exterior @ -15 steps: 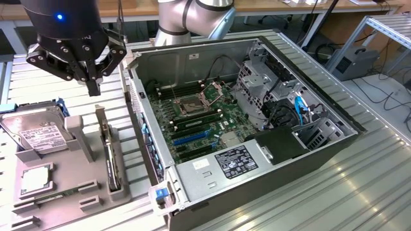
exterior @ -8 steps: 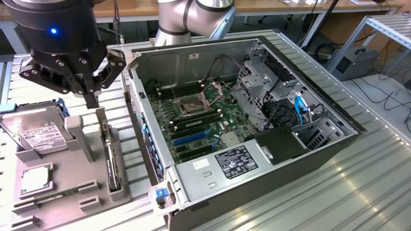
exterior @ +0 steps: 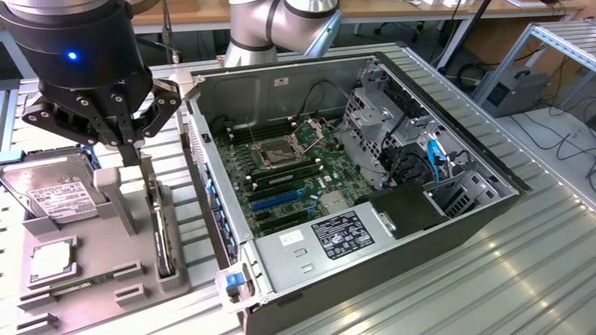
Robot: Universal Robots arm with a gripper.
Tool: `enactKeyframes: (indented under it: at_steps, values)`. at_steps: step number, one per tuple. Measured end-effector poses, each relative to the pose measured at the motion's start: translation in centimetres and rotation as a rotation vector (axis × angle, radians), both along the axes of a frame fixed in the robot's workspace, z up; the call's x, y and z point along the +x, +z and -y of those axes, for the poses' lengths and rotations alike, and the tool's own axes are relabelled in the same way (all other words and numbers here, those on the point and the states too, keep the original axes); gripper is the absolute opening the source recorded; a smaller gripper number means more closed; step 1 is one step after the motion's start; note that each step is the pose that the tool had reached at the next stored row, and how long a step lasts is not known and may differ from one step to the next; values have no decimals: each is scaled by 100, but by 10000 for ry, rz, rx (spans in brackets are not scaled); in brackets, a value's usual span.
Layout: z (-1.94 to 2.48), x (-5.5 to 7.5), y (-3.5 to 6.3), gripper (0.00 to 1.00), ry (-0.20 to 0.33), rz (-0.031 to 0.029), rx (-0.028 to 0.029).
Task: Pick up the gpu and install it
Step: 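Reach for the gpu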
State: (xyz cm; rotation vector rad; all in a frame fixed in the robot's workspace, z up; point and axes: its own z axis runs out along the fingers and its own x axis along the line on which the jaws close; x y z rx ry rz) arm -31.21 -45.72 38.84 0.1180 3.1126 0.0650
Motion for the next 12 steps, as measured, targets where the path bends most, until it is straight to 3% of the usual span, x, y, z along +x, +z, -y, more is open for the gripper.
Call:
enactKeyframes:
  at_steps: [3,10,12]
  values:
    - [68,-16,-3,11,0,2,-9]
    - [168,-36,-6,11,0,1,-59]
    - [177,-37,-6,11,-1,1,-67]
